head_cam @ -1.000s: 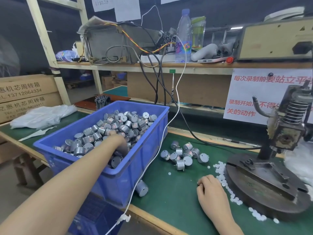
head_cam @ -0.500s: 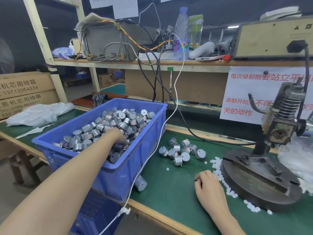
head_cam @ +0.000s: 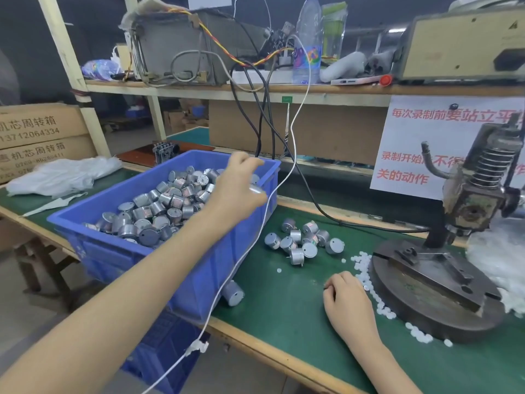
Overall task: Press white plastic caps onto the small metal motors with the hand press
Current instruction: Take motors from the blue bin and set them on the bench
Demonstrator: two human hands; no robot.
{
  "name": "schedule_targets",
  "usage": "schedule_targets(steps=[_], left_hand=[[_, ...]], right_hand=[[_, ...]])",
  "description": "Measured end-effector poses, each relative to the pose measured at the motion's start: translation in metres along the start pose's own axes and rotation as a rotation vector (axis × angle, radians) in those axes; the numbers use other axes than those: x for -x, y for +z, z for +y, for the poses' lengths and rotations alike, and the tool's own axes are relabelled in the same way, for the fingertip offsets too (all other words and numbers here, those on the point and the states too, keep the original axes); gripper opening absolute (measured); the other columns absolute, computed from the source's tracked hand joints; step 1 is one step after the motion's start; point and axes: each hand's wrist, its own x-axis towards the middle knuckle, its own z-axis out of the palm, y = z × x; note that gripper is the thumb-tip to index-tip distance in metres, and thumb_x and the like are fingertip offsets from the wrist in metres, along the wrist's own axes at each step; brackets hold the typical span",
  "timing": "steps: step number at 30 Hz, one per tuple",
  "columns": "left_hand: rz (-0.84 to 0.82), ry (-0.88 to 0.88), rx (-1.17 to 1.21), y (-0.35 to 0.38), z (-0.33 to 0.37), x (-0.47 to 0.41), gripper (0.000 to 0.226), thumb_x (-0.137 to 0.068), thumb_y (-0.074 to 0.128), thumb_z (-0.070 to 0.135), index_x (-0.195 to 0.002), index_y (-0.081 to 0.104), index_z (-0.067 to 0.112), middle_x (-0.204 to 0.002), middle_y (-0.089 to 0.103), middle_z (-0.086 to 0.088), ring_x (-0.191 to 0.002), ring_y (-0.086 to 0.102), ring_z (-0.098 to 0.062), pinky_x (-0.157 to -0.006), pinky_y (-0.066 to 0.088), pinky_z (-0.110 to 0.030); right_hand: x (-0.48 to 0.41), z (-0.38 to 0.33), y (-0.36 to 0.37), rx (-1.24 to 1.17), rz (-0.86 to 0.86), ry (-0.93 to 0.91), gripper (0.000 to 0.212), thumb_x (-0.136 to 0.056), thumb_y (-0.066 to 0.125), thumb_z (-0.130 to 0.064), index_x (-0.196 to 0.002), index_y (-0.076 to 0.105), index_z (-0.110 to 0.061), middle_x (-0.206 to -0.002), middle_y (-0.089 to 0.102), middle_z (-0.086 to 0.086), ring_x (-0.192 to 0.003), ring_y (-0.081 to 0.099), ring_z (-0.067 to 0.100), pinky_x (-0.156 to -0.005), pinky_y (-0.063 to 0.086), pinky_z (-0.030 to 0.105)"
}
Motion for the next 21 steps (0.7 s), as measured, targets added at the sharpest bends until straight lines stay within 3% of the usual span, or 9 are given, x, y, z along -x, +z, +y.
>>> schedule_targets(steps=[3, 7, 12, 15, 21], left_hand=[[-0.16, 0.102, 0.024, 0.035, 0.034, 0.022, 0.055, -0.071, 0.064, 0.007, -0.124, 0.052, 0.013, -0.113, 0.039, 0.003, -0.088, 0.05, -0.019, -0.072, 0.04, -0.025], [-0.413, -0.016, -0.142, 0.091, 0.025, 0.051, 0.047, -0.079, 0.059, 0.013, -0.124, 0.047, 0.012, -0.123, 0.038, -0.004, -0.099, 0.053, -0.032, -0.084, 0.045, -0.042], [-0.414, -0.123, -0.107, 0.118, 0.0, 0.072, 0.043, -0.078, 0.056, 0.012, -0.119, 0.044, 0.011, -0.119, 0.038, -0.005, -0.096, 0.051, -0.032, -0.081, 0.044, -0.042], [-0.413, -0.111, -0.092, 0.124, -0.015, 0.076, 0.044, -0.083, 0.057, 0.024, -0.124, 0.043, 0.015, -0.126, 0.037, -0.003, -0.101, 0.051, -0.029, -0.084, 0.044, -0.04], [-0.445, -0.081, -0.477, 0.13, -0.037, 0.081, 0.071, -0.09, 0.029, 0.062, -0.147, 0.015, 0.023, -0.151, 0.021, 0.002, -0.119, 0.036, -0.028, -0.099, 0.029, -0.036]], right_hand=[[0.0, 0.0, -0.001, -0.008, -0.01, 0.012, 0.015, -0.092, 0.043, -0.016, -0.092, 0.057, -0.012, -0.096, 0.052, 0.0, -0.094, 0.047, 0.018, -0.074, 0.036, 0.028], [0.002, 0.001, 0.0, 0.013, -0.021, -0.003, 0.017, -0.092, 0.042, -0.017, -0.095, 0.058, -0.014, -0.099, 0.052, -0.002, -0.095, 0.045, 0.017, -0.075, 0.036, 0.025], [-0.003, 0.003, 0.001, 0.015, -0.022, -0.003, 0.018, -0.093, 0.039, -0.019, -0.098, 0.057, -0.016, -0.102, 0.05, -0.003, -0.097, 0.044, 0.015, -0.075, 0.035, 0.024], [-0.003, 0.003, 0.002, 0.021, -0.029, -0.002, 0.019, -0.093, 0.039, -0.019, -0.098, 0.057, -0.016, -0.102, 0.05, -0.003, -0.098, 0.044, 0.015, -0.077, 0.035, 0.024], [-0.002, 0.003, 0.003, 0.009, -0.023, 0.003, 0.018, -0.093, 0.04, -0.019, -0.096, 0.057, -0.016, -0.101, 0.051, -0.004, -0.098, 0.044, 0.015, -0.077, 0.037, 0.026]])
